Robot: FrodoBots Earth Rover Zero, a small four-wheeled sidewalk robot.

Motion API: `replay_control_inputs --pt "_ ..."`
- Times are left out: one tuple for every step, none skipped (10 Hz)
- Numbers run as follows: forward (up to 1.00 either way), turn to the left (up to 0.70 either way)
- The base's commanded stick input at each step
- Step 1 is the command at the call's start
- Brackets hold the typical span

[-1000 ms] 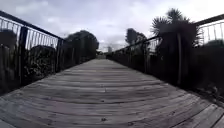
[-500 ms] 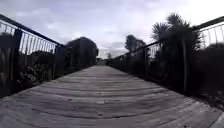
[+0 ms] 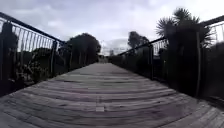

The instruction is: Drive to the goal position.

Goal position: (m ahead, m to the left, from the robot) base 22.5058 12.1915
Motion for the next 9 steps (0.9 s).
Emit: replay_control_inputs --pt "0.70 0.00" --pt "0.70 0.00" --pt "0.70 0.00" --pt "0.70 0.00" --pt "0.70 0.00" --pt "0.70 0.00" --pt "0.70 0.00" --pt "0.70 0.00" --pt "0.70 0.00"
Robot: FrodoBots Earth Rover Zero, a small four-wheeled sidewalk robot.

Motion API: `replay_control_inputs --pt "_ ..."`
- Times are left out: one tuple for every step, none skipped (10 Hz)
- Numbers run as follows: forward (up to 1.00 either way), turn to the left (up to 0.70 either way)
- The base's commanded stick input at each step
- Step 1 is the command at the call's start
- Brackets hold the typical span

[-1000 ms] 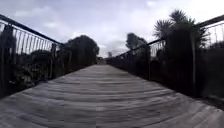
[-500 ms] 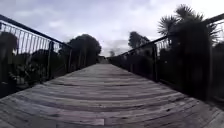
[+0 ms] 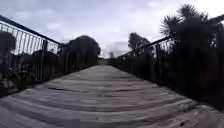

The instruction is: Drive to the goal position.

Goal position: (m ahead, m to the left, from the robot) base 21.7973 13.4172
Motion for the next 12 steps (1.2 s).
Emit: replay_control_inputs --pt "0.70 0.00" --pt "0.70 0.00" --pt "0.70 0.00" --pt "0.70 0.00" --pt "0.69 0.00" --pt "0.70 0.00" --pt "0.70 0.00" --pt "0.70 0.00" --pt "0.69 0.00" --pt "0.69 0.00" --pt "0.70 0.02" --pt "0.70 0.03"
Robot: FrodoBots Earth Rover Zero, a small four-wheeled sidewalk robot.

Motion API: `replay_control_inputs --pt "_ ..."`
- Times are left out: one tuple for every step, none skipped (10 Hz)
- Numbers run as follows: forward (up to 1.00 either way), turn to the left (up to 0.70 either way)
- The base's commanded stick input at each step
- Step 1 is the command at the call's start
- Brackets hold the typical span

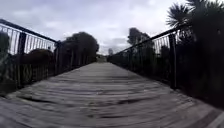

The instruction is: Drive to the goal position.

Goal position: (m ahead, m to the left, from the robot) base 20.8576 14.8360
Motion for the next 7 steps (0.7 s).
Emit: replay_control_inputs --pt "0.70 0.02" --pt "0.70 0.02" --pt "0.70 0.02" --pt "0.70 0.02" --pt "0.70 0.02" --pt "0.70 0.02" --pt "0.70 0.02"
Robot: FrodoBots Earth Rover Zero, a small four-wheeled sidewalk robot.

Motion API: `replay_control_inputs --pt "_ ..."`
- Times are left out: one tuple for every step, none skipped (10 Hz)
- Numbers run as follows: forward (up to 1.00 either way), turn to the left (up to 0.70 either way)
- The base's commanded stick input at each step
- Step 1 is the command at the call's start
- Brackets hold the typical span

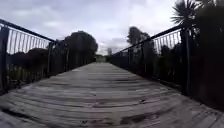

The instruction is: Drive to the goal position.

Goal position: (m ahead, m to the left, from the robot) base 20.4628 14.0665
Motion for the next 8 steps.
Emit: replay_control_inputs --pt "0.70 0.02" --pt "0.70 0.02" --pt "0.70 0.02" --pt "0.70 0.03" --pt "0.70 0.25" --pt "0.70 0.25" --pt "0.70 0.08" --pt "0.70 0.03"
